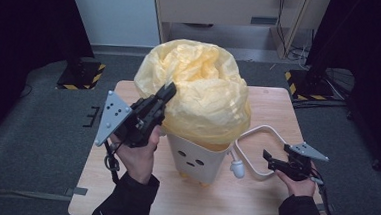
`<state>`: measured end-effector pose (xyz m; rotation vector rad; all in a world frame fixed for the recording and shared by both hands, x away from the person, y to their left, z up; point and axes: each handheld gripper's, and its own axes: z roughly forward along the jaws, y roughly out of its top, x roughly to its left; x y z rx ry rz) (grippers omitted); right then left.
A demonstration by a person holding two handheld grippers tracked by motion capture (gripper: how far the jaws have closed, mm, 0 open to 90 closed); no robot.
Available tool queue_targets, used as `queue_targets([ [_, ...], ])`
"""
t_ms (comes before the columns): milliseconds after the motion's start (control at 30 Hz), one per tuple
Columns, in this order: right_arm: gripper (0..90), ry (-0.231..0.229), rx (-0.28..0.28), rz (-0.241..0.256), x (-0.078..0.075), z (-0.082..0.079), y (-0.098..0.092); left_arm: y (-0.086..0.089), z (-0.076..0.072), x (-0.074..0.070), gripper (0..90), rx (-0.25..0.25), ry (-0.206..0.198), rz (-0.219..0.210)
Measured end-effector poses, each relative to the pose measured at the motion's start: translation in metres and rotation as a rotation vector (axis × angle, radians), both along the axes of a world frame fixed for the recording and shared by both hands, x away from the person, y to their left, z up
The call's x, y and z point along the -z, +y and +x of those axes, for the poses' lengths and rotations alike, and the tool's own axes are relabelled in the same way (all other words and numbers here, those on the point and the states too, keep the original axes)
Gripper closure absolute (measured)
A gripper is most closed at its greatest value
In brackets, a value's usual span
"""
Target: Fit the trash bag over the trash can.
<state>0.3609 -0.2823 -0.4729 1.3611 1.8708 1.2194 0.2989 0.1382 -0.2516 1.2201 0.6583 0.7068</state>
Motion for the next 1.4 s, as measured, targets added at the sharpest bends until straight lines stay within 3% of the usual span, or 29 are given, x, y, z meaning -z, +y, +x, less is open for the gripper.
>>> queue_targets([
  [67,14.7,0.0,-0.001,-0.001,0.0,0.0,0.0,-0.005,-0.001,0.003,88.3,0.006,-0.004,0.024],
  [133,14.7,-0.001,-0.001,0.0,0.0,0.0,0.0,-0.01,-0.003,0.006,88.1,0.036,0.025,0.04],
  [233,14.7,-0.002,-0.001,-0.001,0.0,0.0,0.0,-0.013,-0.005,0.008,88.0,0.025,0.028,0.079],
  [533,14.9,-0.002,0.0,-0.001,0.0,0.0,0.0,-0.018,-0.015,0.018,86.8,0.033,0.054,0.125],
  [633,15.3,-0.016,0.002,0.011,-0.002,-0.001,0.0,-0.015,-0.014,0.024,80.7,0.038,0.064,0.12],
  [733,15.3,-0.042,0.004,0.021,-0.007,-0.001,0.0,-0.011,-0.015,0.026,69.4,0.041,0.073,0.107],
  [833,15.3,-0.078,0.02,0.041,-0.014,-0.002,-0.001,-0.004,-0.019,0.026,59.3,0.059,0.056,0.084],
  [1000,15.3,-0.139,0.043,0.078,-0.03,-0.004,-0.002,0.013,-0.027,0.024,49.0,0.069,0.034,0.047],
  [1200,15.6,-0.223,0.042,0.116,-0.055,-0.008,0.0,0.044,-0.025,0.023,45.6,0.0,0.042,0.008],
  [1400,15.6,-0.32,0.026,0.163,-0.09,-0.012,0.007,0.06,-0.004,0.025,44.1,-0.067,0.08,0.025],
])
